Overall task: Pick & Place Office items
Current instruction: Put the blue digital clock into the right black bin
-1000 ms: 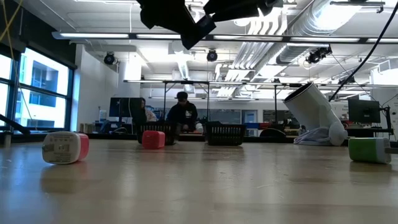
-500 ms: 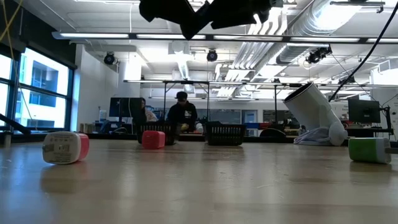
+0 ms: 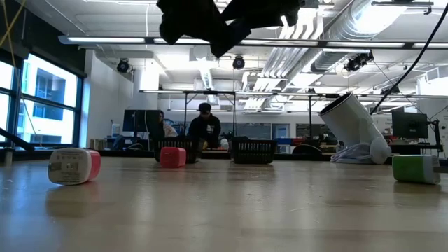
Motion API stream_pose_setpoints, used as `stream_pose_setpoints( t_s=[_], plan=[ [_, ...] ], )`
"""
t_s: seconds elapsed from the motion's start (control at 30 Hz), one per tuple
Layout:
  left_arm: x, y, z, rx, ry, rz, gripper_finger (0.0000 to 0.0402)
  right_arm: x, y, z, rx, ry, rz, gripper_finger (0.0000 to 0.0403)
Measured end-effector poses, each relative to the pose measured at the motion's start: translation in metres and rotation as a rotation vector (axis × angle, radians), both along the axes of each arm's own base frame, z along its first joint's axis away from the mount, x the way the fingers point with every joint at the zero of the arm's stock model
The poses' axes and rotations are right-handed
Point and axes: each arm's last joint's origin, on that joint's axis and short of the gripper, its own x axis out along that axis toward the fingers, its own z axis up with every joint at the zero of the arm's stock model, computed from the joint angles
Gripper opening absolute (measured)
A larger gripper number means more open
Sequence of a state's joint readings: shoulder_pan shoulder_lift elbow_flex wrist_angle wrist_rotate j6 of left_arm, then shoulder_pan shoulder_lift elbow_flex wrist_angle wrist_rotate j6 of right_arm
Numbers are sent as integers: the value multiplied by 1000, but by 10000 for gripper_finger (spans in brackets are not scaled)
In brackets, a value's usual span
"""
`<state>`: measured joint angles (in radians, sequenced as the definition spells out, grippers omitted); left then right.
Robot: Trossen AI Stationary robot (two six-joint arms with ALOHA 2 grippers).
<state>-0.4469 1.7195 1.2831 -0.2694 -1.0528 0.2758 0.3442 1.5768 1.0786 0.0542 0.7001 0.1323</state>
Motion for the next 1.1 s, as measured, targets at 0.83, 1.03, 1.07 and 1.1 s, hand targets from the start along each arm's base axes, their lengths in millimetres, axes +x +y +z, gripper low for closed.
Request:
stream_pose_setpoints(
  t_s=[0.83, 1.03, 1.07, 1.1],
  plan=[
    [2, 0, 8, 97, -29, 37, 122, 1, -2, 0, 15, -3, 10, 204],
    [2, 0, 9, 121, -32, 63, 122, 2, -4, 0, 17, -5, 0, 123],
    [2, 0, 9, 125, -32, 66, 122, 2, -4, 1, 21, -8, -5, 107],
    [2, 0, 9, 129, -29, 68, 122, 2, -5, 1, 23, -10, -9, 90]
  ],
)
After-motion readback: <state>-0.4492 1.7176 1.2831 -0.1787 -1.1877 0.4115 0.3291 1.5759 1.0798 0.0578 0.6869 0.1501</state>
